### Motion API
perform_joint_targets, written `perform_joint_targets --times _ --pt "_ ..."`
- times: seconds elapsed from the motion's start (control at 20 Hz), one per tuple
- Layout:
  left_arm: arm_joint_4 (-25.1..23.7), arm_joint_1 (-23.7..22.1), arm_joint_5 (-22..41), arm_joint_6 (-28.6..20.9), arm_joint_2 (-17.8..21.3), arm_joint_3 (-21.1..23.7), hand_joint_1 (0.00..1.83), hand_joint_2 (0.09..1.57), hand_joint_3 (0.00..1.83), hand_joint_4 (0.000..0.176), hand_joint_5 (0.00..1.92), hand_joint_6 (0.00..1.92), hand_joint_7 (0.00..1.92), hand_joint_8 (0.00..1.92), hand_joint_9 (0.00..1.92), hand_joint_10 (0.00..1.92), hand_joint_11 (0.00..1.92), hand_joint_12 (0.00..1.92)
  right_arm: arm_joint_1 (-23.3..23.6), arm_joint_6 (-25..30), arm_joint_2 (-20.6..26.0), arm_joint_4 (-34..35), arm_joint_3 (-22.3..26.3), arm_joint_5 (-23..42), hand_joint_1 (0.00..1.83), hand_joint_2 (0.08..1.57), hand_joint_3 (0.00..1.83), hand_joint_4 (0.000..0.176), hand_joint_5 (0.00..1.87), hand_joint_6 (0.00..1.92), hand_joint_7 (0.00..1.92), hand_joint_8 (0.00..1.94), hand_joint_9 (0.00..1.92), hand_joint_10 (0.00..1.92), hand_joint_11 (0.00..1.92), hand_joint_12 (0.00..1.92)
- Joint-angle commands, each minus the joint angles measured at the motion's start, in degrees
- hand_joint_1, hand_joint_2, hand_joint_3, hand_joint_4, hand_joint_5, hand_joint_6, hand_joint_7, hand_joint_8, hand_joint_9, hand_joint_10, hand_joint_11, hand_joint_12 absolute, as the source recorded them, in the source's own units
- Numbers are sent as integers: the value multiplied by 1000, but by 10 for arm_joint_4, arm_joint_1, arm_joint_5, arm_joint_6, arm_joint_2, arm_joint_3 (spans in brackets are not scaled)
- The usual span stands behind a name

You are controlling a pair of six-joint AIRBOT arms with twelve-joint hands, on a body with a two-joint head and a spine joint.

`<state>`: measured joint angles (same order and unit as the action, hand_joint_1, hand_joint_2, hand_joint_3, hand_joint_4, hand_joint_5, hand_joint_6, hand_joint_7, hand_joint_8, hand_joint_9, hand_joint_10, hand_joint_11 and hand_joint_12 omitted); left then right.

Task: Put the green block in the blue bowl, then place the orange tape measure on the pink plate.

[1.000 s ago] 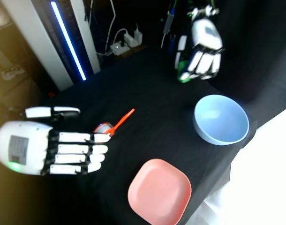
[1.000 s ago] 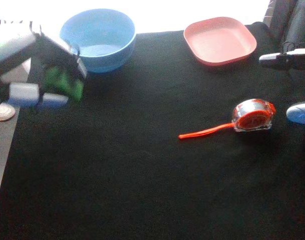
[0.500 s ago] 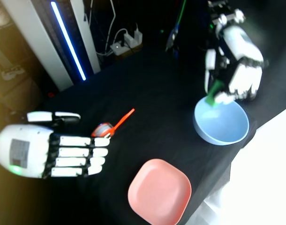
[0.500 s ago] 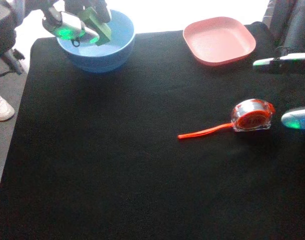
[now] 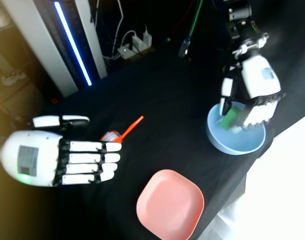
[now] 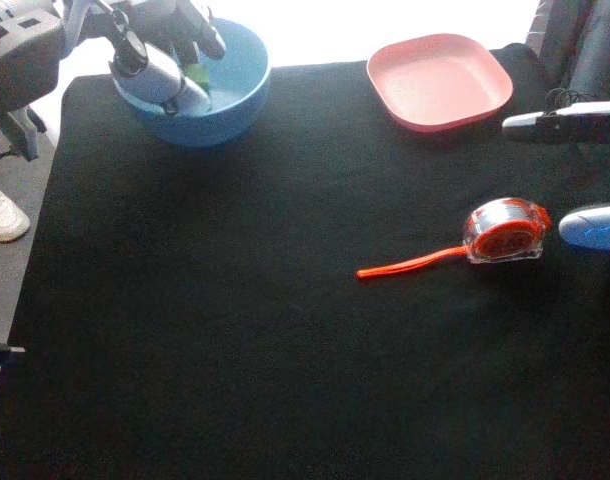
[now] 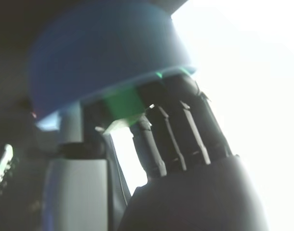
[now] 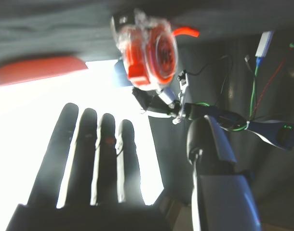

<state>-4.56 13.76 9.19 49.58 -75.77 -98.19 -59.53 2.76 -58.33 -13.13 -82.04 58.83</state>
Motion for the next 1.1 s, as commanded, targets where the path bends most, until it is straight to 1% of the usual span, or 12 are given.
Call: perform_joint_targets --times 0.0,0.1,0.15,0.2,0.3,0.45,0.5,0.55,0.65,0.75,0.9,1.05 --pt "3 0 73 0 8 6 954 1015 1 32 717 0 684 610 527 1286 486 1704 9 8 0 27 -1 62 760 1075 5 5 384 1 424 7 421 7 274 369" --pt "3 7 103 0 24 31 945 1014 0 45 703 0 648 589 457 1310 384 1770 10 9 0 26 -1 63 790 1070 1 0 392 3 437 8 437 10 286 373" --pt "3 11 131 0 39 52 1032 995 0 0 731 3 733 438 541 1139 447 1667 12 15 0 21 0 66 835 1061 0 5 386 0 430 3 432 5 277 366" --pt "11 25 208 0 77 101 1022 1001 0 0 766 1 809 259 574 947 371 1590 21 32 1 7 1 75 862 1045 0 29 379 1 409 1 406 0 265 361" --pt "14 42 269 0 111 143 999 1014 0 0 805 6 799 183 546 828 288 1523 34 35 1 -8 3 77 910 1039 0 28 376 0 406 0 407 1 262 354" --pt "27 97 374 -1 172 215 971 1012 0 0 815 1 837 407 533 1104 278 1690 59 35 -2 -35 3 76 977 1008 0 22 388 3 415 0 453 9 320 355" --pt "34 130 418 -5 195 242 1005 1006 0 0 821 1 825 436 563 1054 319 1637 65 35 -4 -41 2 74 1040 984 2 18 408 0 448 0 692 189 420 1216" --pt "40 165 456 -19 214 262 1042 1004 0 0 810 0 822 379 578 953 326 1562 71 35 -5 -47 0 71 995 1011 4 21 408 0 452 0 620 122 243 1289" --pt "43 219 511 -49 238 290 1081 1008 0 0 769 0 846 158 612 696 310 1399 78 35 -6 -60 -3 58 972 1022 0 32 419 1 456 2 515 16 176 928" --pt "53 269 546 -51 259 319 1099 1023 0 0 724 0 850 73 595 652 205 1456 84 35 -7 -79 -5 40 981 1028 0 16 406 0 434 0 455 1 93 973" --pt "73 335 573 -67 272 342 1120 1005 0 0 666 0 814 14 559 611 183 1307 89 36 -7 -110 -7 8 1039 947 0 60 425 3 538 8 589 15 216 1061" --pt "98 373 586 -73 273 349 1103 990 0 0 675 1 801 1 578 548 120 1382 89 36 -12 -120 -11 -7 1110 967 1 68 461 3 572 5 645 18 286 1109"
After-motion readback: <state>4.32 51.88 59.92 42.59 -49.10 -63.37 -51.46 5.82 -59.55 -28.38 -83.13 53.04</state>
